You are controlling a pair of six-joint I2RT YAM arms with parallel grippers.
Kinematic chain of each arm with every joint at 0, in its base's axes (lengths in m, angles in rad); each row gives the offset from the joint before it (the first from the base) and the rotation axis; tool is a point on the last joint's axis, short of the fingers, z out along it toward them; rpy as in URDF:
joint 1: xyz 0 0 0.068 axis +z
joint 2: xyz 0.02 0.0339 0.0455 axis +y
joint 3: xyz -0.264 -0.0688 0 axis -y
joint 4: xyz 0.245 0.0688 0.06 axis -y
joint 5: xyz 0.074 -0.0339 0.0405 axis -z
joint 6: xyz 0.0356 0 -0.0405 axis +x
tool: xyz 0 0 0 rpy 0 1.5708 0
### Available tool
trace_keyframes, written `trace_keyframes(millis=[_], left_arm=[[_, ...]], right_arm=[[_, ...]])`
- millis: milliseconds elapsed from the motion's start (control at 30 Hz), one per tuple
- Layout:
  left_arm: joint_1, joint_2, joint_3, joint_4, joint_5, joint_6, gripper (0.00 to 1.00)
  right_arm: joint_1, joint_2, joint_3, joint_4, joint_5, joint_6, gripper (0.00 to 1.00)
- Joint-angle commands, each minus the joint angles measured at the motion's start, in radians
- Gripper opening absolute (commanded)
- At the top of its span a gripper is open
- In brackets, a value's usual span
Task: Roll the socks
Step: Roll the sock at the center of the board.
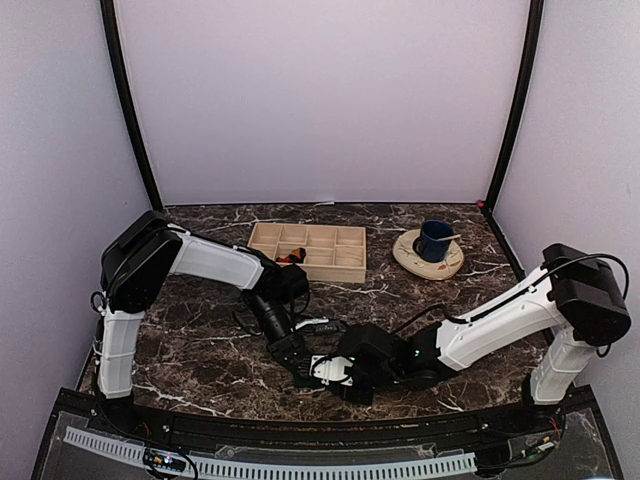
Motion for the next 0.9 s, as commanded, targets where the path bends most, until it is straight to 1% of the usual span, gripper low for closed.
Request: trace_keyframes(millis=[0, 67, 233, 333, 433, 533, 667, 867], left_arm=[[0.007, 0.004, -0.015, -0.037, 0.025, 0.024, 0.10], [0.006, 0.003, -0.017, -0.037, 0.026, 0.024, 0.11], [0.007, -0.005, -0.021, -0.034, 0.010, 0.018, 0.14], [0.007, -0.022, -0.031, -0.016, -0.027, -0.003, 0.22], [0.007, -0.043, -0.037, -0.001, -0.056, -0.022, 0.27], [0.007, -0.059, -0.038, 0.006, -0.087, -0.037, 0.29], [0.009, -0.079, -0.041, 0.014, -0.131, -0.058, 0.31], [0.023, -0.136, -0.065, 0.042, -0.188, -0.085, 0.32]], right_arm=[[-0.007, 0.030, 0.023, 0.005, 0.009, -0.018, 0.34], [-0.015, 0.038, 0.028, -0.001, 0.001, -0.021, 0.30], [-0.044, 0.063, 0.051, -0.036, -0.050, -0.029, 0.12], [-0.060, 0.078, 0.067, -0.073, -0.090, -0.025, 0.07], [-0.067, 0.075, 0.068, -0.102, -0.122, -0.014, 0.04], [-0.071, 0.072, 0.070, -0.133, -0.148, 0.001, 0.02], [-0.079, 0.067, 0.078, -0.176, -0.192, 0.027, 0.00], [-0.104, 0.064, 0.108, -0.238, -0.270, 0.069, 0.00]])
